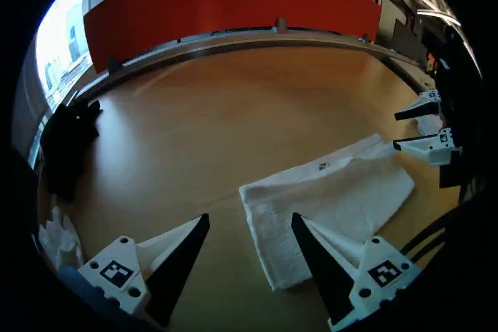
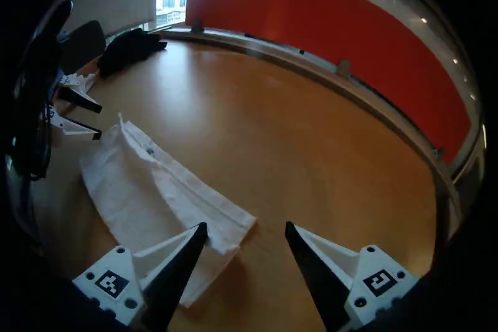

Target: Fold towel

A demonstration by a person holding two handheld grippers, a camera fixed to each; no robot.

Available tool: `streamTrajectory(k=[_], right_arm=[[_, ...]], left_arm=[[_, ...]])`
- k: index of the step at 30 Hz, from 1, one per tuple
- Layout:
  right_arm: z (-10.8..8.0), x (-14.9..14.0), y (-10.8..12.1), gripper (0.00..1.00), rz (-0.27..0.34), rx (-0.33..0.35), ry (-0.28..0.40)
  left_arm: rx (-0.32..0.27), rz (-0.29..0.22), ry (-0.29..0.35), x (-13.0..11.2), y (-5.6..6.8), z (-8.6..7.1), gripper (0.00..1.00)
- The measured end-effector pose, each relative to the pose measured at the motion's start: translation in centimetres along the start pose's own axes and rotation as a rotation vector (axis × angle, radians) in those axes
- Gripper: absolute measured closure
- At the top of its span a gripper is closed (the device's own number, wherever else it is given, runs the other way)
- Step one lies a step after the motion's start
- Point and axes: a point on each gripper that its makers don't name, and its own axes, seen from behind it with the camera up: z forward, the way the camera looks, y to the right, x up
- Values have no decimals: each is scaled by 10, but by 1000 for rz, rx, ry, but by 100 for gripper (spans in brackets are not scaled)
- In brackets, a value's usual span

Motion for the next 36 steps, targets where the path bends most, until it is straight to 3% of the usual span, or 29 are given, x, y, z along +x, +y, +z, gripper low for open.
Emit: streamTrajectory(k=[11, 26, 36], right_arm=[[-14, 10, -3, 0, 8, 1, 29], [-35, -1, -14, 0, 16, 0, 29], [-54, -12, -28, 0, 19, -1, 30]], left_arm=[[8, -9, 8, -3, -1, -11, 2], [26, -21, 17, -12, -7, -30, 2], [45, -44, 19, -28, -10, -51, 2]])
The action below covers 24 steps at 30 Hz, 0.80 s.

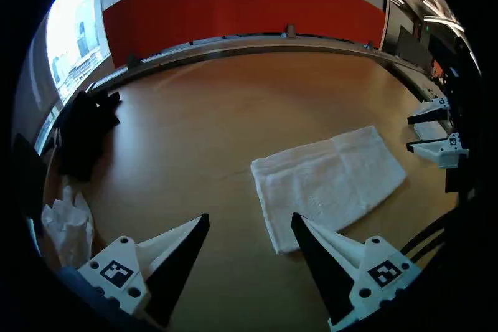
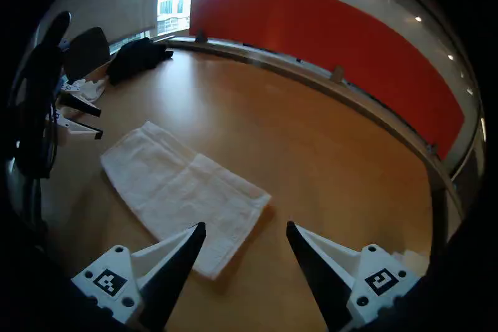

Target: Fold towel

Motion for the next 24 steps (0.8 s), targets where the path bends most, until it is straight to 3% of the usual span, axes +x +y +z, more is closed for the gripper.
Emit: streamTrajectory(k=[11, 24], right_arm=[[-17, -13, -8, 0, 5, 1, 0], [-8, -20, -21, 0, -38, 59, -10]], left_arm=[[35, -36, -6, -25, -11, -25, 2], [84, -85, -3, -46, -26, -55, 2]])
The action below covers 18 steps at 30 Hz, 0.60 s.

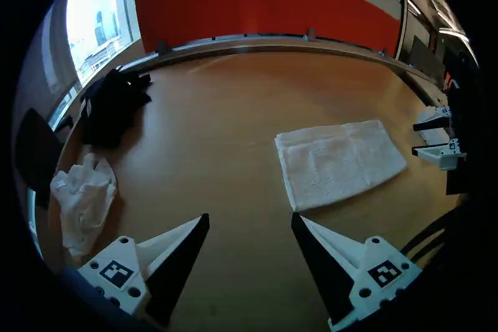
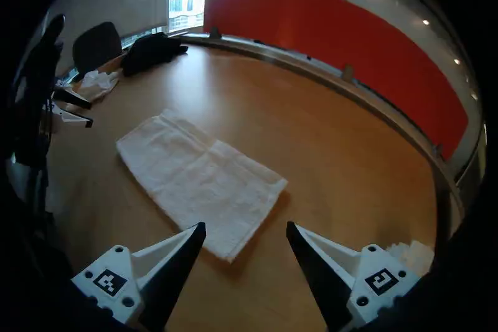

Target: Fold towel

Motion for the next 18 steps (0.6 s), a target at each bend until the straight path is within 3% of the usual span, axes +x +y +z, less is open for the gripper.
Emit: streamTrajectory(k=[18], right_arm=[[12, -16, -9, 0, -74, 75, -57]], left_arm=[[53, -68, 8, -21, -23, -29, 1]])
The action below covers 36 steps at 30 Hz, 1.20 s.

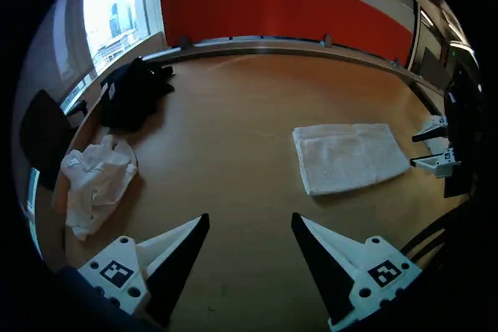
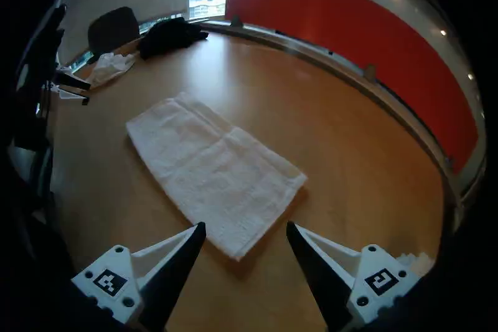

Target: Fold towel

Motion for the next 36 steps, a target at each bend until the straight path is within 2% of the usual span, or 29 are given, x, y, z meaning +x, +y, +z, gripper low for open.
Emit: streamTrajectory(k=[5, 16, 21, 24, 30, 36], right_arm=[[3, -15, -4, 4, -6, 19, -38], [10, -34, -12, 30, 4, 79, -101], [9, -39, -12, 39, -6, 91, -125], [8, -42, -12, 41, -7, 99, -136], [9, -45, -14, 62, -1, 118, -145], [9, -44, -13, 73, -3, 125, -145]], left_arm=[[3, -9, -2, -3, -2, -4, 2], [5, -17, -12, -10, -7, -7, 1], [6, -21, -11, -11, -8, -7, 2], [7, -24, -11, -12, -10, -8, 1], [10, -26, -13, -12, -12, -8, 2], [10, -22, -15, -13, -11, -8, 2]])
